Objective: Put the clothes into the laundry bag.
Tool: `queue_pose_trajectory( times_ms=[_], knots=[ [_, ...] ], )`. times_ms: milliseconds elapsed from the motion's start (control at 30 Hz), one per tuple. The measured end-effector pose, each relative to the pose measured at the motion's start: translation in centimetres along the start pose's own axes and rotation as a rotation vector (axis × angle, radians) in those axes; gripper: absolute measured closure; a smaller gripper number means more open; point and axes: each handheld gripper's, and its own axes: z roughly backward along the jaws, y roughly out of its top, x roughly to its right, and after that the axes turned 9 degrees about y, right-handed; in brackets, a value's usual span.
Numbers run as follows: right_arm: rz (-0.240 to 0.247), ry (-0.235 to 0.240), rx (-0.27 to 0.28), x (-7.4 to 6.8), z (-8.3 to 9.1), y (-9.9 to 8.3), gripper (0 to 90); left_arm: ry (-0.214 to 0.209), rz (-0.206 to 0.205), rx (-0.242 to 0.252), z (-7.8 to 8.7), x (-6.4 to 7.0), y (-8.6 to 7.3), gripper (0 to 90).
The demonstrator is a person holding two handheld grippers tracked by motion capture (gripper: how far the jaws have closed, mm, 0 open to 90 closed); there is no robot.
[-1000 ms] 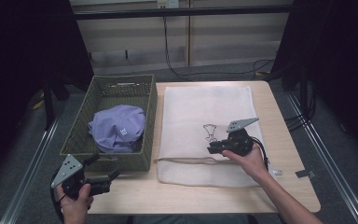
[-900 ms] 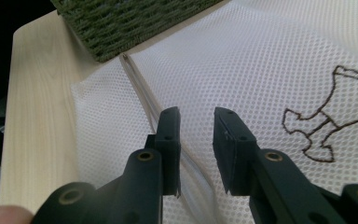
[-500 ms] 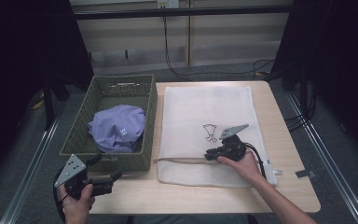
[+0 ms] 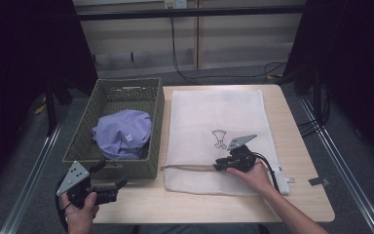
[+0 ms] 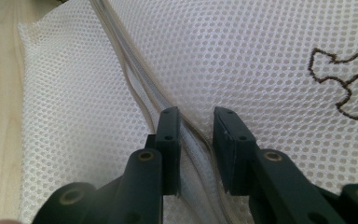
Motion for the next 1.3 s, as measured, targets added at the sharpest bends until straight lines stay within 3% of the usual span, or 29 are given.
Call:
queue_pose_trajectory(
  times_ms=[267,333,467,633,900,1233,1300],
  knots=[
    [0.007,-0.018,0.021,-0.2,-0.1,-0.3,76.8,-0.013,0.002,0.005,0.0,-0.1,0.0,4.3],
    [0.006,-0.017,0.021,-0.1,-0.1,-0.3,78.5,0.009,0.013,0.017,-0.1,0.1,0.2,4.4],
    [0.019,-0.015,0.003,0.0,-0.1,-0.1,80.3,0.010,0.006,0.029,0.0,0.1,0.3,4.4],
    [0.000,-0.013,0.012,0.3,-0.1,-0.1,86.5,0.012,0.026,0.031,0.0,-0.2,0.2,4.3],
    [-0.076,0.028,0.037,1.0,-0.1,-0.2,88.8,0.013,0.007,0.023,-0.1,0.1,0.2,4.2],
    [-0.102,0.037,0.042,1.1,0.4,-0.1,89.4,-0.005,-0.011,0.024,0.0,0.3,0.3,4.2],
    [-0.098,0.046,0.071,1.1,0.7,0.1,89.4,-0.006,-0.012,0.021,0.0,0.3,0.3,4.3]
  ],
)
